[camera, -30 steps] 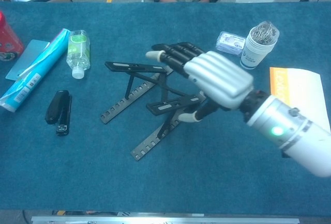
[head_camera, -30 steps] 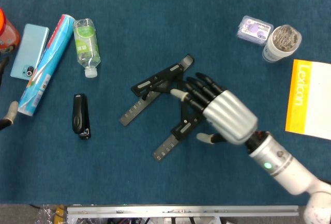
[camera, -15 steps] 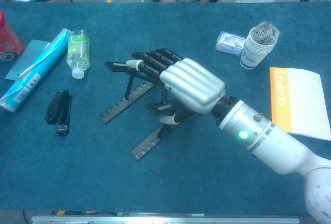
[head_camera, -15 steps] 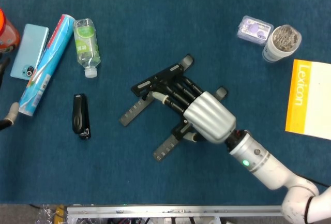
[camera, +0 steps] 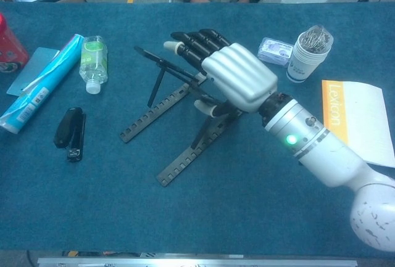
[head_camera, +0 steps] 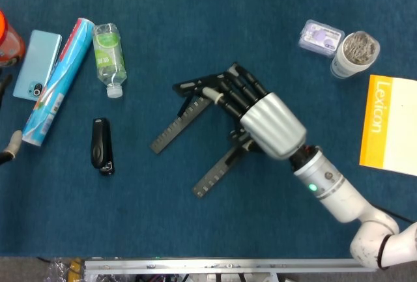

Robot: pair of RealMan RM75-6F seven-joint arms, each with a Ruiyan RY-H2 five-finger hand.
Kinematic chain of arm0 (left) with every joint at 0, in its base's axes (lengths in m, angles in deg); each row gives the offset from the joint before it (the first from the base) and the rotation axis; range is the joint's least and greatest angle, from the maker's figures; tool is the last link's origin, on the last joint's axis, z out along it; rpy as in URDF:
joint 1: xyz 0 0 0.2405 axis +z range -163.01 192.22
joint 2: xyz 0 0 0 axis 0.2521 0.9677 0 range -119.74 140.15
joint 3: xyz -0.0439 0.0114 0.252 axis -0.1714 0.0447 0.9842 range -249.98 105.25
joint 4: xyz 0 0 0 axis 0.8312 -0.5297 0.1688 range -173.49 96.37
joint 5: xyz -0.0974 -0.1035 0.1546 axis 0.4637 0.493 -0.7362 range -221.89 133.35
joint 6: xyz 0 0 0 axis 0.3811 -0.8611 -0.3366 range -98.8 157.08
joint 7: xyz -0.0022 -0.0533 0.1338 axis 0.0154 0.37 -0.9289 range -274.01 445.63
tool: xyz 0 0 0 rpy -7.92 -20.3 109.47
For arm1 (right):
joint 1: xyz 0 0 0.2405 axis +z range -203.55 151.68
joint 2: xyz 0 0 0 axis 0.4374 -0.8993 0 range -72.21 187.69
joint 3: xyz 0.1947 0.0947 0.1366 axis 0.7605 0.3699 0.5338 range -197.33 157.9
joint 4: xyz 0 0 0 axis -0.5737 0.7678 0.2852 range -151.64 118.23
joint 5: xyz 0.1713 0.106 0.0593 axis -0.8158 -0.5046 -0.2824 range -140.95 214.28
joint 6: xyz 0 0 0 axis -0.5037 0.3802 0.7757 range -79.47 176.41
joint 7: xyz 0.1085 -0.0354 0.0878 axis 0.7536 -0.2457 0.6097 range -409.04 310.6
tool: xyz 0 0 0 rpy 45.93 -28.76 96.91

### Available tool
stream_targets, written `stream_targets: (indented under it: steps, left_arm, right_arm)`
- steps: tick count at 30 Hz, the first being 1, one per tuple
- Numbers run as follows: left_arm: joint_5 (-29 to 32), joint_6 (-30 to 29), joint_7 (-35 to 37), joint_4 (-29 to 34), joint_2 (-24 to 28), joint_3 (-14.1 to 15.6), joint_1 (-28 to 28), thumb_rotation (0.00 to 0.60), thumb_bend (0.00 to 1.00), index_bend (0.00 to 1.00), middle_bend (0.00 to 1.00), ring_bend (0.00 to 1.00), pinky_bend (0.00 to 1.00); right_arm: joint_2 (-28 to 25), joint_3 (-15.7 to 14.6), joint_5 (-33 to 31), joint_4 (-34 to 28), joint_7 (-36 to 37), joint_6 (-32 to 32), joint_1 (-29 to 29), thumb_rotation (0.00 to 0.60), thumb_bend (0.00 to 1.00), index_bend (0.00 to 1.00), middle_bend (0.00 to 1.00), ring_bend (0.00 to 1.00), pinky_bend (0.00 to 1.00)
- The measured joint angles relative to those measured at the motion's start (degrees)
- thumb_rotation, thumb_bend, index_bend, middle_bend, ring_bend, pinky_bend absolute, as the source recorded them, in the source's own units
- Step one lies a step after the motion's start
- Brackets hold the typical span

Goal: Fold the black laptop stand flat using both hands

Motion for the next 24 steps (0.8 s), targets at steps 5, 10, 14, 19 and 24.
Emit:
stream_targets:
  steps: [5,10,14,19,24]
  left_arm:
    - [-0.3,0.4,0.6,-0.6,-0.2,0.3,-0.2,0.6,0.34,0.0,0.04,0.0,0.0]
    - [-0.6,0.6,0.8,-1.0,-0.4,0.3,-0.4,0.6,0.34,0.0,0.04,0.0,0.0]
    - [-0.9,0.7,0.9,-1.1,-0.6,0.4,-0.6,0.6,0.34,0.0,0.04,0.0,0.0]
    - [-1.2,0.8,0.9,-1.1,-0.9,0.5,-0.7,0.6,0.34,0.0,0.04,0.0,0.0]
    - [-1.3,0.8,0.9,-1.2,-1.0,0.6,-0.8,0.6,0.34,0.0,0.04,0.0,0.0]
  right_arm:
    - [-1.7,0.2,-0.7,-0.1,-0.3,1.9,-0.8,0.6,0.25,0.0,0.0,0.0,0.0]
    - [-3.5,-0.1,-1.2,-0.1,-0.2,4.0,-2.1,0.6,0.25,0.0,0.0,0.0,0.0]
    - [-4.1,-0.1,-1.7,0.0,-0.1,4.8,-2.6,0.6,0.25,0.0,0.0,0.0,0.0]
    - [-4.8,-0.1,-2.4,0.5,0.3,6.4,-3.4,0.6,0.25,0.0,0.0,0.0,0.0]
    - [-5.3,0.0,-2.7,0.7,0.4,7.4,-3.8,0.6,0.25,0.0,0.0,0.0,0.0]
